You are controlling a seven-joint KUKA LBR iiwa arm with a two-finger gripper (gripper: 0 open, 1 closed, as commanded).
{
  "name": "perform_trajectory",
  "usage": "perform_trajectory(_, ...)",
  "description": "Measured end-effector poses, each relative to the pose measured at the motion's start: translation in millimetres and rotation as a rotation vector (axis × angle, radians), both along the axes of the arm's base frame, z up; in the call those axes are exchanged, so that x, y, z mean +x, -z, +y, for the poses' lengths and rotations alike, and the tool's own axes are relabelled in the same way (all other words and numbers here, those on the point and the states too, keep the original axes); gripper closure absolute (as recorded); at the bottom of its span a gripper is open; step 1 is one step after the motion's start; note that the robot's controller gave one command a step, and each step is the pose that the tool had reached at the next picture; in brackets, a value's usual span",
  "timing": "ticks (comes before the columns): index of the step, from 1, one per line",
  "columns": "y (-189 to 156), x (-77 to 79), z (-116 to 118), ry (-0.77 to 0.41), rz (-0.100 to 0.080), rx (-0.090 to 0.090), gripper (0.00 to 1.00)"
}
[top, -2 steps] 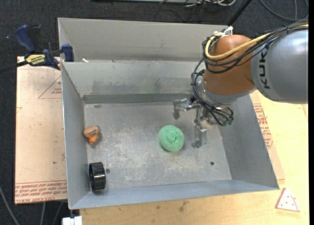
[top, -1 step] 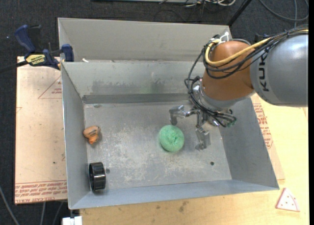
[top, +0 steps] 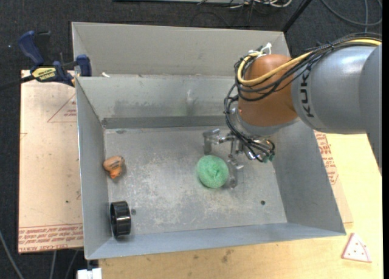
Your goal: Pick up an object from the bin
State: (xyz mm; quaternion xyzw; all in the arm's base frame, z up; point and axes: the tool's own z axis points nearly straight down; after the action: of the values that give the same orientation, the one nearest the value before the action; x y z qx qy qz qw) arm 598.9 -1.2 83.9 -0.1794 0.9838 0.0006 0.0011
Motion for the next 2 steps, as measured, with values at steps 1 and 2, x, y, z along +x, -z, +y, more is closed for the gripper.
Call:
perform_trajectory(1,13.6,-4.0,14.8,-0.05,0.001,0.0,1.0)
perform_trajectory(2,13.6,-3.9,14.7,-0.05,0.001,0.0,1.0)
